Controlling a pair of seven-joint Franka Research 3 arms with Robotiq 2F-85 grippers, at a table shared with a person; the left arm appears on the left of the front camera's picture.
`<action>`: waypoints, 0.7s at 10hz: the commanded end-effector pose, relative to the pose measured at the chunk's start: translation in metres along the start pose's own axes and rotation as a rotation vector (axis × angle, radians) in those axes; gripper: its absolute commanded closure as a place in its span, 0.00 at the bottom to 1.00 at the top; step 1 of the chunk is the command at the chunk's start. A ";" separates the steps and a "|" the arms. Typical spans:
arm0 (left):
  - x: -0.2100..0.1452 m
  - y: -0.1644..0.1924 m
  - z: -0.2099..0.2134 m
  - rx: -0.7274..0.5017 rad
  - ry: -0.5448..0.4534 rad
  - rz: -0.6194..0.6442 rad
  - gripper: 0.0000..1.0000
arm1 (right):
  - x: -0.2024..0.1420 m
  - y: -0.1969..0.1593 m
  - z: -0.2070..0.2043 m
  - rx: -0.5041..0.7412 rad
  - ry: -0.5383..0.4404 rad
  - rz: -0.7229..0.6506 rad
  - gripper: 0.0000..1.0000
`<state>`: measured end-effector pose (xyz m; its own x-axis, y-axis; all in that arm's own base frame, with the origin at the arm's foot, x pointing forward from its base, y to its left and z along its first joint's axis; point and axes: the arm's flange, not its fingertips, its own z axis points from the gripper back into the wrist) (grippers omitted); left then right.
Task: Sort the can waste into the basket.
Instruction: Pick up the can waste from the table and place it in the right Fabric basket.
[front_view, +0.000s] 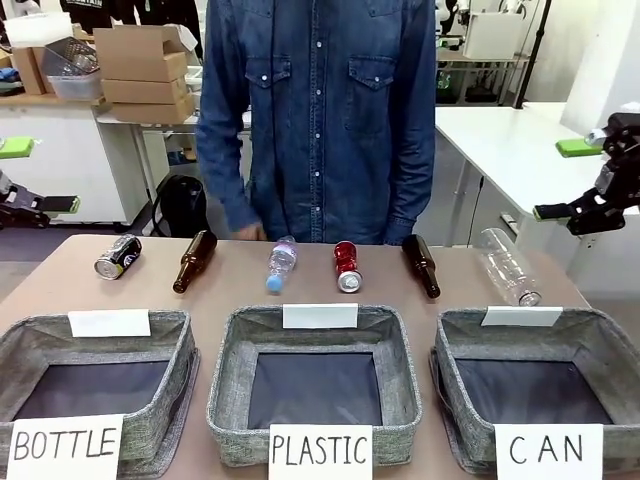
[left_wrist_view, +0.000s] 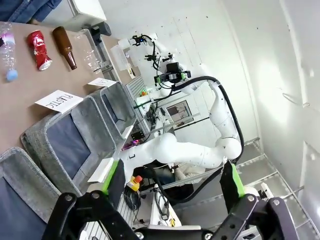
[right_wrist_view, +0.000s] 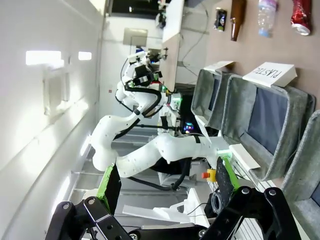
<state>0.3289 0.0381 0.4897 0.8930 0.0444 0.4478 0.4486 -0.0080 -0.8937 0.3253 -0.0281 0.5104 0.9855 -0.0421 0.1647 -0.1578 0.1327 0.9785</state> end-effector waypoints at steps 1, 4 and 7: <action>0.001 -0.001 -0.002 -0.022 -0.009 -0.027 0.00 | 0.000 0.000 0.000 0.000 0.001 0.000 0.00; 0.001 -0.001 -0.002 -0.022 -0.009 -0.027 0.00 | 0.030 0.009 -0.058 -0.371 0.105 0.031 0.00; 0.001 -0.001 -0.002 -0.022 -0.009 -0.027 0.00 | 0.063 0.005 -0.124 -0.655 0.111 0.056 0.00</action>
<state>0.3290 0.0376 0.4895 0.8931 0.0430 0.4478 0.4484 -0.0074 -0.8938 0.3776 0.0864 0.5133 0.9751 0.0852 0.2045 -0.2116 0.6326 0.7450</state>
